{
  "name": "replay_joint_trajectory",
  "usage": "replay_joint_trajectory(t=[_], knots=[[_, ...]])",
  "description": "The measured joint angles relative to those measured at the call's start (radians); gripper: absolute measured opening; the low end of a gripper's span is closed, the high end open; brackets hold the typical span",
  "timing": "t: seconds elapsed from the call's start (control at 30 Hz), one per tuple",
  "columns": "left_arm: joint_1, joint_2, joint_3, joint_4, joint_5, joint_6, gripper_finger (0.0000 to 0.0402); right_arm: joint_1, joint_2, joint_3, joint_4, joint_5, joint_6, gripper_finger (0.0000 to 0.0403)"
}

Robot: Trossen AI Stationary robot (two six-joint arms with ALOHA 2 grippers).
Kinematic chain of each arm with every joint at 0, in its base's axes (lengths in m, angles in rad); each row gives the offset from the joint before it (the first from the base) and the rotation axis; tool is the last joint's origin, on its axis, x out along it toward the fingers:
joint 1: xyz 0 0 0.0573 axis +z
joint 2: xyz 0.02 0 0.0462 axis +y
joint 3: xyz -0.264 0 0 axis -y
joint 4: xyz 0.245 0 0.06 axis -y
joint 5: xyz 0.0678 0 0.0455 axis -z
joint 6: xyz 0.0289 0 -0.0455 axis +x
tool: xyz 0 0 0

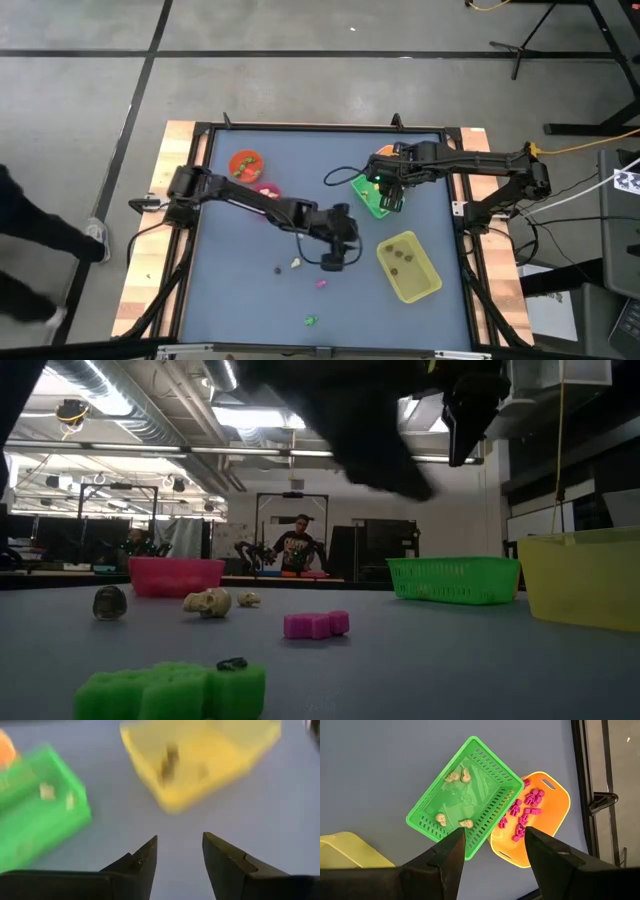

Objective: Sort Halloween decoration
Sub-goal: Put the white skull toy into the green bin

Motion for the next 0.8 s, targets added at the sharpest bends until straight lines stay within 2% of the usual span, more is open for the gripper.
replay_joint_trajectory(t=[0.2,0.4,0.6,0.8], knots=[[-0.003,-0.091,0.0,-0.448,-0.001,0.046,0.0141,0.0,0.0,0.0,0.005,-0.004,0.0,0.0205],[-0.003,-0.1,-0.001,-0.715,-0.005,0.045,0.0141,0.0,0.0,0.0,0.029,-0.003,-0.004,0.0205],[-0.002,-0.098,-0.044,-0.751,-0.056,0.044,0.0141,0.0,0.0,0.0,0.045,-0.014,-0.005,0.0205],[0.005,-0.098,-0.146,-0.661,-0.054,0.046,0.0141,0.0,0.0,0.0,0.045,-0.018,-0.005,0.0205]])
